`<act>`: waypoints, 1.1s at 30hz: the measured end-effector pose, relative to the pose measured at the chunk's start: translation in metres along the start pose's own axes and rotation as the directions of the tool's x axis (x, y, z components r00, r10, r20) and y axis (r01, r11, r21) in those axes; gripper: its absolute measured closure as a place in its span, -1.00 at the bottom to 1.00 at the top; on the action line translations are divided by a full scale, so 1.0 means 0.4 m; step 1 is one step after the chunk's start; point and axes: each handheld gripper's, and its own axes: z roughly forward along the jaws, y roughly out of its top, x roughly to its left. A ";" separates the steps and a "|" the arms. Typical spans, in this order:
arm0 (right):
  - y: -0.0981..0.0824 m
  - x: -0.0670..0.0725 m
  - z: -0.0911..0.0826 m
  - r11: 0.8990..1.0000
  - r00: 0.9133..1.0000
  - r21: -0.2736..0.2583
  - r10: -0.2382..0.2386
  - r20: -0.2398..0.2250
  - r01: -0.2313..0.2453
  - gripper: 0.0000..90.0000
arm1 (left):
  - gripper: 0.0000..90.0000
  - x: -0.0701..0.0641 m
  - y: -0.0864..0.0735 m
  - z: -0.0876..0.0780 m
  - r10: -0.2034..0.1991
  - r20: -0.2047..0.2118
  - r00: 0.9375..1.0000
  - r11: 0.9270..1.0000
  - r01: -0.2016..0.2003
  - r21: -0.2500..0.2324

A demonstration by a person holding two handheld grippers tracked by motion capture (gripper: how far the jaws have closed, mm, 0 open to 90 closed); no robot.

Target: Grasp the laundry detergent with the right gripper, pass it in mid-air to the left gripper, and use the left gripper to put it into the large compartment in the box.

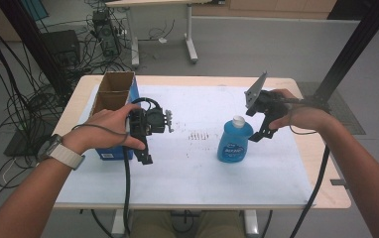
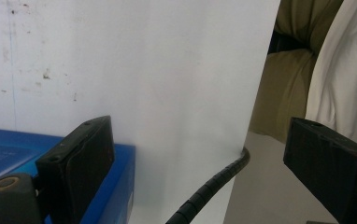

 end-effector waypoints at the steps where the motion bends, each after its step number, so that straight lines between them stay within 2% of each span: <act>1: -0.002 0.000 0.003 1.000 1.000 0.000 0.002 -0.001 -0.002 -0.87 | -0.79 0.000 0.000 0.000 0.000 0.000 1.000 1.000 0.000 0.000; 33: -0.045 -0.003 0.052 0.997 1.000 -0.074 0.003 -0.012 -0.004 -0.87 | -0.79 -0.003 0.008 0.011 -0.007 -0.001 1.000 1.000 0.007 -0.014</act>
